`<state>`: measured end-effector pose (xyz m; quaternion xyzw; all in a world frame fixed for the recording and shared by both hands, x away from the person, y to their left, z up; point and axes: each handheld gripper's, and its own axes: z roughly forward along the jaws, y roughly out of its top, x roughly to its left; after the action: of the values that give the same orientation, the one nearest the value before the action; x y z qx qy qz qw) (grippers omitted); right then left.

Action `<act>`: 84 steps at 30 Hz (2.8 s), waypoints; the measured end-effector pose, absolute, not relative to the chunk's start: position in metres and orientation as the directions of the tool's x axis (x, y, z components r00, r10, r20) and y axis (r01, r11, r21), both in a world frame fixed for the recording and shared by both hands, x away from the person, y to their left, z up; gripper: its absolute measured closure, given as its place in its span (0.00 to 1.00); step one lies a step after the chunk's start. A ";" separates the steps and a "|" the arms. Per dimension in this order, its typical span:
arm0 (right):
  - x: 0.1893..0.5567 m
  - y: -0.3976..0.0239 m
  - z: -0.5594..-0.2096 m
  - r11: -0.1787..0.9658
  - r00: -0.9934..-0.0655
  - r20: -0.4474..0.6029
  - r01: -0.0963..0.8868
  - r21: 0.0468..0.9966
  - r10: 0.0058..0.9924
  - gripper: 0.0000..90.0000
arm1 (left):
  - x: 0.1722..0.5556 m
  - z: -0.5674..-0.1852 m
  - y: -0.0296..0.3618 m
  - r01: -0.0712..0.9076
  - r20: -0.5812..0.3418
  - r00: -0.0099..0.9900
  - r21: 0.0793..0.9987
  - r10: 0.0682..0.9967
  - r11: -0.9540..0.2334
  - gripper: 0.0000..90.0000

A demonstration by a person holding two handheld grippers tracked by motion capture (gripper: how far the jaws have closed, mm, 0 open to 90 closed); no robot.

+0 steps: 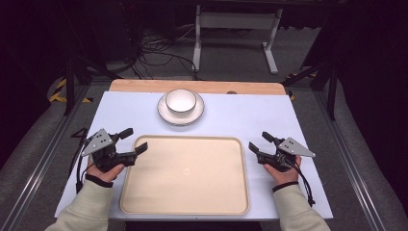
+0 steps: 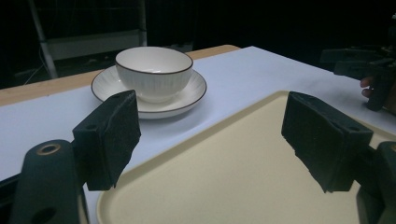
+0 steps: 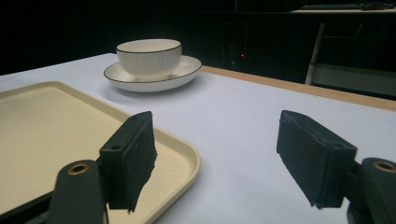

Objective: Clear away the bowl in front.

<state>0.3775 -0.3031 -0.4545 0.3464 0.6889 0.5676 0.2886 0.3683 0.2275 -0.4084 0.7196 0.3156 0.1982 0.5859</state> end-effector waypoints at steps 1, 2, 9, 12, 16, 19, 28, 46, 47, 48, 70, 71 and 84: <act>0.378 -0.303 -0.455 0.116 -0.591 -0.003 0.153 0.981 0.806 0.32 | 0.371 -0.405 0.227 0.221 -0.078 0.724 0.967 0.685 -0.123 0.24; 0.378 -0.304 -0.455 0.114 -0.590 0.000 0.156 0.981 0.807 0.32 | 0.373 -0.402 0.226 0.222 -0.080 0.727 0.967 0.682 -0.123 0.25; 0.379 -0.304 -0.456 0.112 -0.587 0.012 0.174 0.978 0.809 0.31 | 0.394 -0.385 0.223 0.206 -0.071 0.744 0.970 0.664 -0.127 0.25; 0.379 -0.303 -0.456 0.112 -0.589 0.014 0.177 0.978 0.808 0.31 | 0.403 -0.378 0.222 0.208 -0.079 0.754 0.971 0.652 -0.122 0.25; 0.379 -0.303 -0.456 0.110 -0.587 0.017 0.181 0.977 0.810 0.32 | 0.415 -0.367 0.217 0.203 -0.077 0.765 0.971 0.640 -0.126 0.26; 0.379 -0.303 -0.456 0.111 -0.587 0.017 0.181 0.977 0.810 0.33 | 0.422 -0.361 0.213 0.204 -0.078 0.774 0.970 0.628 -0.130 0.25; 0.379 -0.302 -0.456 0.122 -0.577 0.005 0.181 0.976 0.817 0.32 | 0.446 -0.349 0.201 0.200 -0.030 0.770 0.960 0.638 -0.197 0.28; 0.379 -0.302 -0.456 0.107 -0.567 0.021 0.191 0.976 0.823 0.31 | 0.492 -0.334 0.177 0.202 -0.032 0.823 0.949 0.567 -0.240 0.32; 0.379 -0.302 -0.456 0.107 -0.567 0.021 0.191 0.976 0.823 0.32 | 0.496 -0.334 0.175 0.209 -0.033 0.819 0.947 0.573 -0.245 0.32; 0.378 -0.302 -0.456 0.108 -0.568 0.020 0.191 0.976 0.823 0.32 | 0.500 -0.335 0.174 0.205 -0.024 0.812 0.947 0.583 -0.246 0.32; 0.379 -0.302 -0.456 0.114 -0.589 0.027 0.200 0.973 0.808 0.35 | 0.546 -0.350 0.135 0.214 0.049 0.911 0.791 0.409 -0.573 0.50; 0.379 -0.302 -0.456 0.113 -0.589 0.027 0.201 0.973 0.807 0.35 | 0.548 -0.352 0.134 0.219 0.048 0.914 0.777 0.403 -0.590 0.50; 0.379 -0.304 -0.456 0.094 -0.589 0.048 0.208 0.974 0.807 0.34 | 0.562 -0.375 0.116 0.260 0.028 0.930 0.657 0.367 -0.708 0.36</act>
<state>0.3785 -0.3039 -0.4562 0.3675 0.6903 0.5638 0.2657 0.5622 0.1164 -0.3753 0.9207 0.1703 0.0787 0.3423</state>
